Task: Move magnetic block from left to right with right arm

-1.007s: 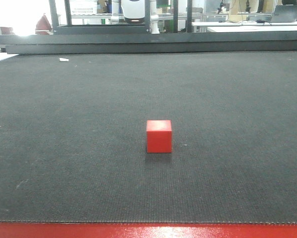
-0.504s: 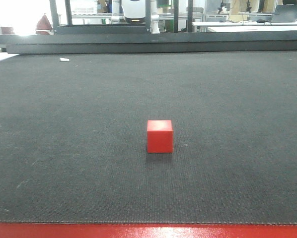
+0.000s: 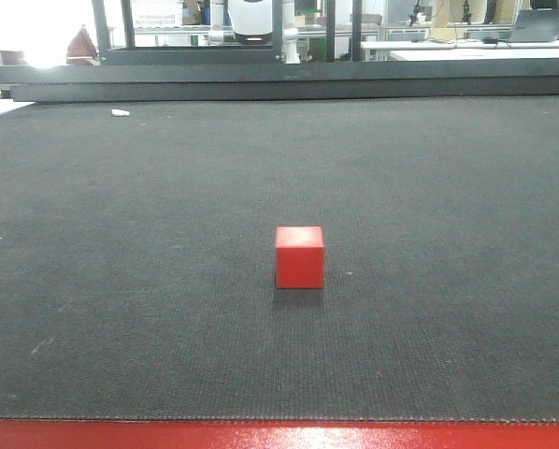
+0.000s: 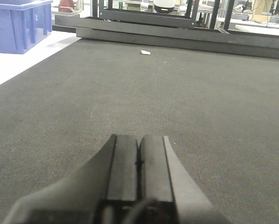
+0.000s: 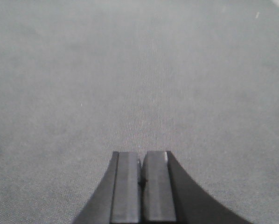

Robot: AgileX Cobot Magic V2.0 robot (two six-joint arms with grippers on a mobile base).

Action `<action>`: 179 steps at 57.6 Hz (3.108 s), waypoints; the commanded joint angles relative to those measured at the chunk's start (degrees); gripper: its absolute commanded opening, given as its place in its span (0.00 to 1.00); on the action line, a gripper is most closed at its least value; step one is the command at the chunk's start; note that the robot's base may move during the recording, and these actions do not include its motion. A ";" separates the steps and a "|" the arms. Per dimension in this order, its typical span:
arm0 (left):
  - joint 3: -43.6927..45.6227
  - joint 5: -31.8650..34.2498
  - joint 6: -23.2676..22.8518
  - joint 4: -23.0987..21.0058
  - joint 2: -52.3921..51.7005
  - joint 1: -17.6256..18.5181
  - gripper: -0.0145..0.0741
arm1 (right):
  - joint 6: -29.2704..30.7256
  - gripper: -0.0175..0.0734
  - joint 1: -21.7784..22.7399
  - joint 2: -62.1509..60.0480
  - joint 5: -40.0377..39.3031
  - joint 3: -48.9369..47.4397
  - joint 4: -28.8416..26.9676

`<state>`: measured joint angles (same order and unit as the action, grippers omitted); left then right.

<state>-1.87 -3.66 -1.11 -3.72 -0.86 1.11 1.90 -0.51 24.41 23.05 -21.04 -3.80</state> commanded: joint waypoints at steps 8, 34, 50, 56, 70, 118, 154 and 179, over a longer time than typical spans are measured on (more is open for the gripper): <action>-0.48 4.82 -0.10 -0.16 -0.57 0.10 0.03 | -7.00 0.26 -6.84 14.80 -3.56 -8.68 1.92; -0.48 4.82 -0.10 -0.16 -0.57 0.10 0.03 | -33.63 0.82 -25.05 43.70 13.34 -26.18 14.71; -0.48 4.82 -0.10 -0.16 -0.57 0.10 0.03 | -38.31 0.88 -31.30 56.36 30.69 -43.59 8.34; -0.48 4.82 -0.10 -0.16 -0.57 0.10 0.03 | -38.37 0.88 -32.78 61.21 33.51 -49.48 5.52; -0.48 4.82 -0.10 -0.16 -0.57 0.10 0.03 | -42.03 0.88 -36.66 72.77 38.04 -62.80 4.56; -0.48 4.82 -0.10 -0.16 -0.57 0.10 0.03 | -44.51 0.88 -38.21 86.97 41.00 -73.94 4.56; -0.48 4.82 -0.10 -0.16 -0.57 0.10 0.03 | -44.51 0.87 -38.55 88.56 41.09 -74.30 4.54; -0.48 4.82 -0.10 -0.16 -0.57 0.10 0.03 | -44.51 0.46 -38.55 87.49 42.23 -74.30 4.60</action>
<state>-1.87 -3.66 -1.11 -3.72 -0.86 1.11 -42.62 -39.17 116.22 64.70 -93.35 0.00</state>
